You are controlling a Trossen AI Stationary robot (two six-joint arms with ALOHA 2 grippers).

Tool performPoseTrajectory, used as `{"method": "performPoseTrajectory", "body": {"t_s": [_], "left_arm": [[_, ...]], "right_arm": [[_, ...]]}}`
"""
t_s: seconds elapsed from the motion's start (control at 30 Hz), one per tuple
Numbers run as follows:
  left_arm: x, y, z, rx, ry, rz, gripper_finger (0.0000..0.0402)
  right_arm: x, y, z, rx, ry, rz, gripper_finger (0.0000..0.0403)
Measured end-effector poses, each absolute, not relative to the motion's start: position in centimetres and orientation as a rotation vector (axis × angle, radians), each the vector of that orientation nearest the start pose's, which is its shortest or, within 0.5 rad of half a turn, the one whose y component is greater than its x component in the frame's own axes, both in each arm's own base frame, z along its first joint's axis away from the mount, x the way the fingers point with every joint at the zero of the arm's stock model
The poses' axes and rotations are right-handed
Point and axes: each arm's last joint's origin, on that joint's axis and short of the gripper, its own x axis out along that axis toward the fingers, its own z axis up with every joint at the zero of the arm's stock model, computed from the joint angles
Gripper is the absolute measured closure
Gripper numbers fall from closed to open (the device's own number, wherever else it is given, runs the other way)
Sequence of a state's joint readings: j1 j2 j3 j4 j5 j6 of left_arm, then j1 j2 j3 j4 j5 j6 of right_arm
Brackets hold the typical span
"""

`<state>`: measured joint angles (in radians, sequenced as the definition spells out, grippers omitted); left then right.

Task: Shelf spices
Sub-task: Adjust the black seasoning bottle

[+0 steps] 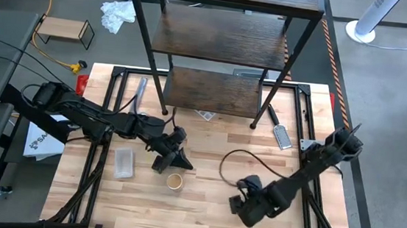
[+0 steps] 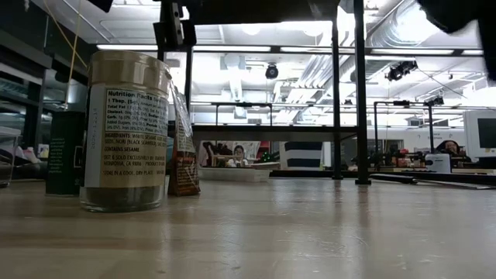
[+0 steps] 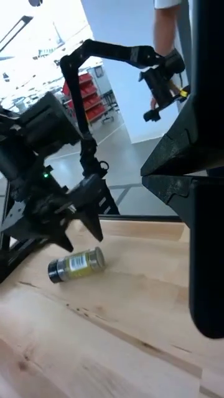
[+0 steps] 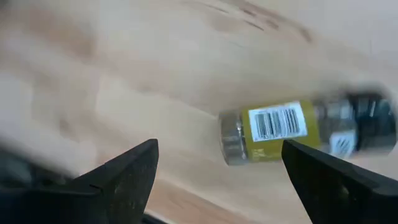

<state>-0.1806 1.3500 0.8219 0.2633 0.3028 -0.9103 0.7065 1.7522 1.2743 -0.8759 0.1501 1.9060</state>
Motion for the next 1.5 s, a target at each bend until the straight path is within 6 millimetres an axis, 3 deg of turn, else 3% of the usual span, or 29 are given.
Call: {"method": "performPoseTrajectory", "body": {"t_s": [0.17,0.27,0.37,0.5,0.9,1.1,1.37,1.5], "left_arm": [[28.9,-6.1,26.6,-0.89,0.462,-0.331,0.0401],[28.9,-6.0,26.7,-0.891,0.458,-0.329,0.0402],[28.9,-6.0,26.6,-0.901,0.458,-0.321,0.0402],[28.9,-6.0,26.6,-0.903,0.449,-0.297,0.0402],[28.9,-6.4,26.6,-0.938,0.374,-0.131,0.0401],[28.9,-6.6,26.6,-0.961,0.374,-0.121,0.0402],[28.9,-6.5,26.6,-0.958,0.365,-0.103,0.0402],[28.9,-6.5,26.6,-0.953,0.362,-0.107,0.0402]], "right_arm": [[26.1,19.0,22.0,0.57,1.487,-0.257,0.0067],[25.3,17.2,21.7,0.246,1.666,-0.055,0.0067],[25.2,15.9,21.6,-0.015,1.701,0.098,0.0067],[25.4,15.4,20.9,-0.192,1.664,0.296,0.0067],[23.7,17.6,18.3,-0.271,1.612,0.458,0.0067],[22.8,19.1,16.9,-0.238,1.538,0.431,0.0067],[21.3,18.0,14.3,-0.174,1.612,0.305,0.0071],[21.2,17.9,14.3,-0.149,1.628,0.278,0.0108]]}}
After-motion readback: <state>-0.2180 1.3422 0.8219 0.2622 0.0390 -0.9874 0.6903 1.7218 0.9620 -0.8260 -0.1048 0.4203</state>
